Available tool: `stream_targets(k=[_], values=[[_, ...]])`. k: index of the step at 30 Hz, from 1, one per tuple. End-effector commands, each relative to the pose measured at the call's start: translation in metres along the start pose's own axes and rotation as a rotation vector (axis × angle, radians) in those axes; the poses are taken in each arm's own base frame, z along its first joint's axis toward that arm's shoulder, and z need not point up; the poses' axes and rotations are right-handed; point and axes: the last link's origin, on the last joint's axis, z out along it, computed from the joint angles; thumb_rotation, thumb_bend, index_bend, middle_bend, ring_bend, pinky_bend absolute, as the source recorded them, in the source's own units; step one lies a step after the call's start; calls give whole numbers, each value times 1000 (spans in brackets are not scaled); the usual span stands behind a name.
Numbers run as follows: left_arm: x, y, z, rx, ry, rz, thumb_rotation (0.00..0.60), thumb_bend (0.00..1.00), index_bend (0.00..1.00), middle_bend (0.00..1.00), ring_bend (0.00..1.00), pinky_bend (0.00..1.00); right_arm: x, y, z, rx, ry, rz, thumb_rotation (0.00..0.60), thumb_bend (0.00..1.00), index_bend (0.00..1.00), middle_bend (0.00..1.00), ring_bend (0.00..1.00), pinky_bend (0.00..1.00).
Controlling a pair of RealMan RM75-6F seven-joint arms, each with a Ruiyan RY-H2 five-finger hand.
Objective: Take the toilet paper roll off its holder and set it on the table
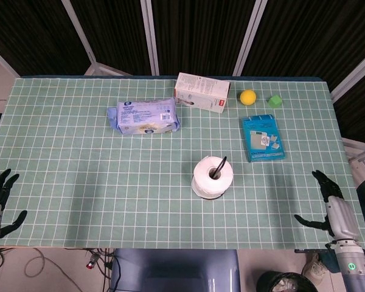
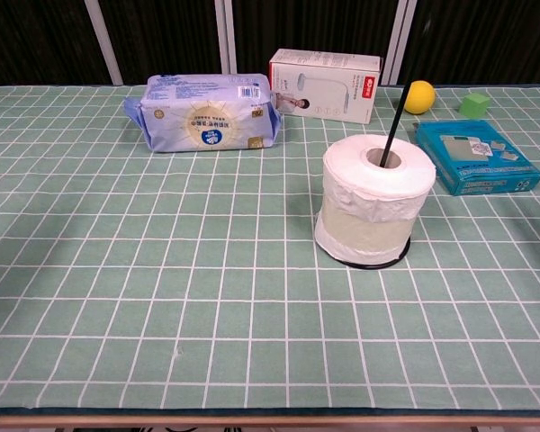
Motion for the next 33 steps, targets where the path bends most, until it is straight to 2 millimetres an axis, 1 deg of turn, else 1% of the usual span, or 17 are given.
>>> stream_targets(k=[1,7,15,21,25,33], values=[[0,-1,0,4,1,0,600,247,95,0,0,8,-10,-20,34,39,-103,129,600,0,0,0,0,0],[0,-1,1,5,-2,0,600,247,95,0,0,8,-36,-44,62,81,-142,206,600,0,0,0,0,0],[0,-3,1,14,0,-2,600,246,94,0,0,8,-76,-65,77,105,-229,226,600,0,0,0,0,0],[-1,-2,2,10,-6,1,600,246,95,0,0,8,-93,-81,85,131,-252,251,600,0,0,0,0,0],[-1,-2,2,10,-8,2,600,247,94,0,0,8,-102,-89,89,142,-263,268,600,0,0,0,0,0],[-2,-3,3,11,-8,3,600,247,95,0,0,8,-119,-90,97,122,-270,293,600,0,0,0,0,0]])
